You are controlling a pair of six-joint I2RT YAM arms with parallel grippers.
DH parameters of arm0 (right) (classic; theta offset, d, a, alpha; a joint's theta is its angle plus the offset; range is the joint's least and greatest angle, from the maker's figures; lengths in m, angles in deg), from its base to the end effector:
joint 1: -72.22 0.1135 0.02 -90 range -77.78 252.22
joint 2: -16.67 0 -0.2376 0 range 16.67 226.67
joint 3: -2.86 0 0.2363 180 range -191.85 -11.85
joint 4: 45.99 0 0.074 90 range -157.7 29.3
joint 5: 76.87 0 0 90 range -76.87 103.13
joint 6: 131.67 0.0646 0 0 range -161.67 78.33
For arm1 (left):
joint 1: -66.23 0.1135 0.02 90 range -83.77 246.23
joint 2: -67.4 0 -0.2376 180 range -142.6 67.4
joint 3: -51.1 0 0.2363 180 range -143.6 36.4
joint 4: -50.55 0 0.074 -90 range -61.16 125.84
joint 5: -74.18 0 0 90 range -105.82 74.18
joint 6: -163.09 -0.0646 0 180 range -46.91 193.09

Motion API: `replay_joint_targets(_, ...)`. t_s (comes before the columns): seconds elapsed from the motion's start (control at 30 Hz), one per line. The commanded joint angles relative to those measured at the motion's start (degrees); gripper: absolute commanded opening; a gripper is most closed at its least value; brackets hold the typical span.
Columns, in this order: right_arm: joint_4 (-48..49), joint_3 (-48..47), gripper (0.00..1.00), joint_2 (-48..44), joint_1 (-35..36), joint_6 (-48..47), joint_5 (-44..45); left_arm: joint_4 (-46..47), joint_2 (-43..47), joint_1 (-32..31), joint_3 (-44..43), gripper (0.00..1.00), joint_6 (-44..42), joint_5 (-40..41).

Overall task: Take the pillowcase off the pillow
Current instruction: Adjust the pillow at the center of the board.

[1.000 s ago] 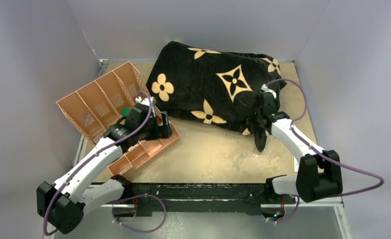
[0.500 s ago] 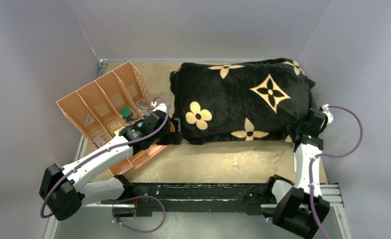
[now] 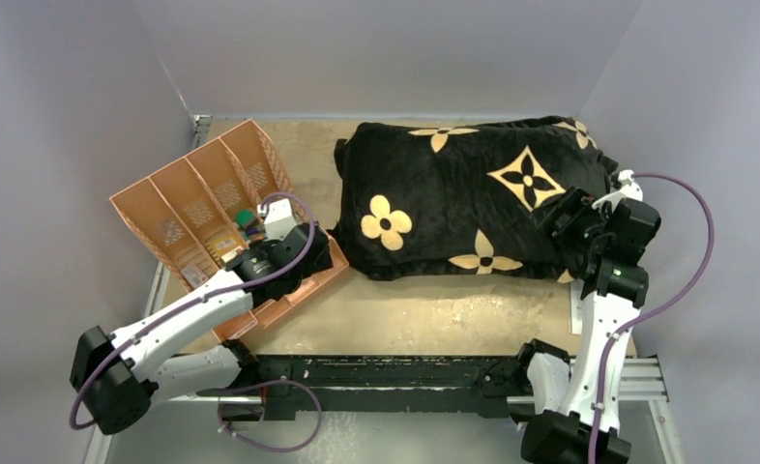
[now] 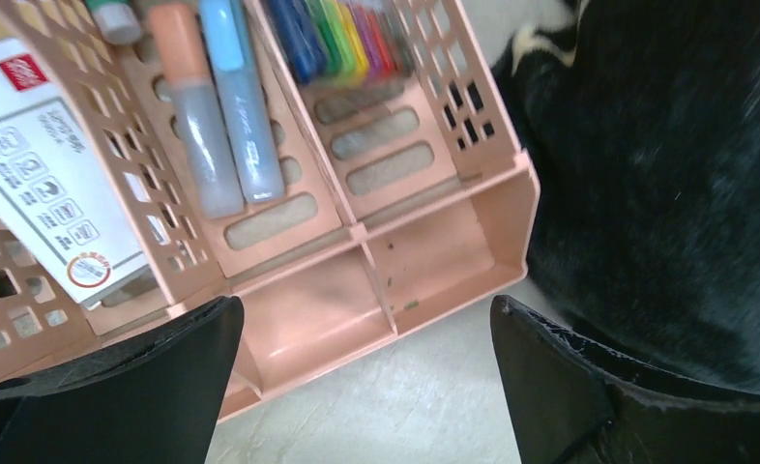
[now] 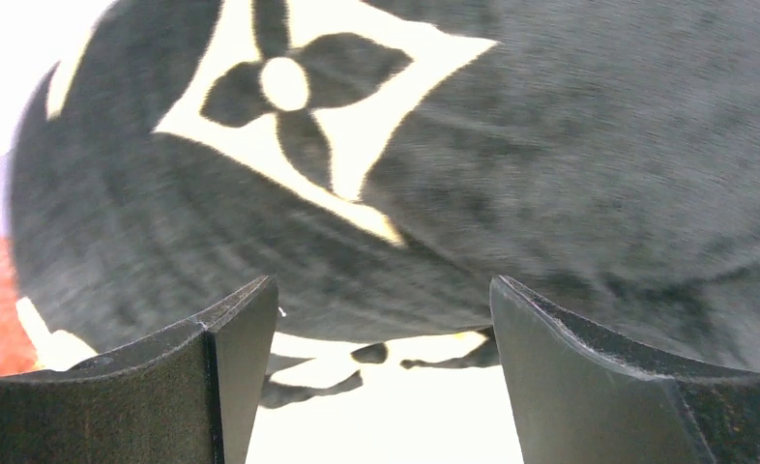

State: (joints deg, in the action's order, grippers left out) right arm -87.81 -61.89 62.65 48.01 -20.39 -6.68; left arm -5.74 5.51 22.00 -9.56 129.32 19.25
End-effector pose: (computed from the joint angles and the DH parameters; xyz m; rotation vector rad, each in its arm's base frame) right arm 0.1938 -0.0631 0.3076 0.5456 1.8831 0.3070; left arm 0.1781 -0.1216 0.2110 -0.4556 2.2885 -0.0506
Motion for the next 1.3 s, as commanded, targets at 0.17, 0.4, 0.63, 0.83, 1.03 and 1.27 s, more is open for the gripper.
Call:
replay_joint_targets(0.17, -6.95, -11.74, 0.83, -0.30, 0.66, -5.15, -13.75, 5.54, -0.30, 17.47, 1.55, 0.99, -3.59, 2.15)
replay_joint_targets(0.4, -7.95, -11.44, 0.83, -1.46, 0.68, -5.41, -14.17, 7.58, -4.35, 23.99, -11.50, 0.99, -12.45, 4.43)
replay_joint_targets(0.63, -7.24, -10.44, 0.84, -1.45, 0.65, -5.00, -14.01, 7.03, -6.15, 29.35, -15.29, 0.99, -10.65, 6.49)
replay_joint_targets(0.83, -5.86, -9.25, 0.84, -1.17, 0.68, -4.61, -13.42, 4.85, 0.19, 29.37, -12.05, 0.97, -6.58, 5.57)
replay_joint_targets(1.03, -4.49, -8.43, 0.84, -0.58, 0.66, -3.51, -14.35, 5.01, 2.46, 30.54, -9.97, 0.99, -8.96, 15.18)
replay_joint_targets(1.27, -5.57, -9.58, 0.85, 0.25, 0.72, -4.49, -13.82, 11.86, -14.81, 38.86, -18.48, 0.99, -18.88, 5.75)
